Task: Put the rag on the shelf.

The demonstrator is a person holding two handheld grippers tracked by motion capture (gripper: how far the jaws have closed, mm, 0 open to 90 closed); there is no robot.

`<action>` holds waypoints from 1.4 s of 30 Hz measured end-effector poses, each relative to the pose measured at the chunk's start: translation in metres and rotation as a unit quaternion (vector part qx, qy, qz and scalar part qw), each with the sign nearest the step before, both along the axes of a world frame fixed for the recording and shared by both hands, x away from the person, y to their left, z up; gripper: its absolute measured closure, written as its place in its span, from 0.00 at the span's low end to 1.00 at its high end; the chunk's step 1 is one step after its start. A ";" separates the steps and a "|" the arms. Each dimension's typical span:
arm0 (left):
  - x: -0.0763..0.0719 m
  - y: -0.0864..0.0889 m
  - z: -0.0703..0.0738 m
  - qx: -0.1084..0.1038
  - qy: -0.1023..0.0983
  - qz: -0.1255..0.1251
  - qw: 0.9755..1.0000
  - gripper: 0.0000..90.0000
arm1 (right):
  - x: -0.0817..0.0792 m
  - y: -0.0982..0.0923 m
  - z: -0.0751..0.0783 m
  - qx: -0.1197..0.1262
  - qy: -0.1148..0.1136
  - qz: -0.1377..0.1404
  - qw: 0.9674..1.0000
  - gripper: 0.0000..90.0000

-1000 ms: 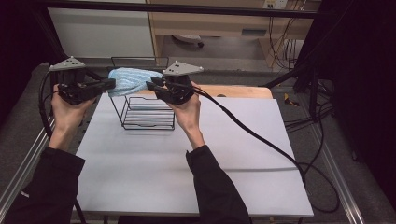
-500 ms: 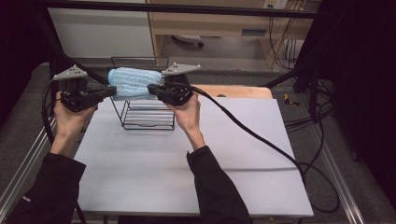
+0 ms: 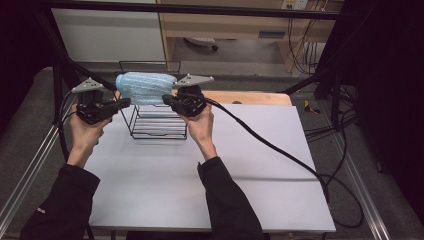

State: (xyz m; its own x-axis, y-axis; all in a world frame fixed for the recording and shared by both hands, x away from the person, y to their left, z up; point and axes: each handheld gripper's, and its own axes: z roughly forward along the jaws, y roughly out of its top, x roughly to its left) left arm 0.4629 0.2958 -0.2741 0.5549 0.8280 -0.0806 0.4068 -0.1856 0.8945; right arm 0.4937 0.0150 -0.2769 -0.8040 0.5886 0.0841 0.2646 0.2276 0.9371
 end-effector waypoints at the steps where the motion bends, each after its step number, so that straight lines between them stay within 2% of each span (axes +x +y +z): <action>1: 0.001 0.000 -0.001 -0.001 -0.001 0.002 1.000 0.99 | 0.000 0.000 -0.001 0.000 -0.001 -0.001 1.000 0.99; 6: 0.000 -0.001 0.002 -0.007 -0.003 0.001 1.000 0.99 | -0.001 0.000 -0.001 0.002 -0.006 0.000 1.000 0.96; 14: -0.013 0.001 0.018 -0.014 -0.021 -0.013 1.000 0.92 | -0.013 -0.008 0.014 0.022 -0.028 0.016 0.999 0.81; 20: -0.024 -0.001 0.033 -0.013 -0.038 -0.018 0.999 0.81 | -0.019 -0.014 0.026 0.038 -0.036 0.018 0.998 0.68; 26: -0.029 0.000 0.037 -0.007 -0.046 -0.011 0.999 0.67 | -0.027 -0.023 0.036 0.037 -0.039 0.021 0.998 0.52; 30: -0.034 0.003 0.035 -0.006 -0.045 -0.013 0.999 0.52 | -0.033 -0.032 0.038 0.039 -0.035 0.021 0.998 0.38; 34: -0.041 0.007 0.027 -0.007 -0.038 -0.015 0.999 0.40 | -0.037 -0.048 0.035 0.033 -0.028 0.007 0.999 0.24; 42: -0.054 0.006 -0.003 0.010 -0.022 -0.026 0.999 0.24 | -0.046 -0.089 0.016 0.023 -0.001 -0.004 1.000 0.10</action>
State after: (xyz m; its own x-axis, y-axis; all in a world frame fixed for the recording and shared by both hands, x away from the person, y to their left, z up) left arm 0.4087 0.3022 -0.2768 0.6005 0.7986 -0.0396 0.3567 -0.2232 0.9072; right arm 0.4476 -0.0744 -0.2604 -0.7996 0.5906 0.1092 0.2636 0.1817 0.9474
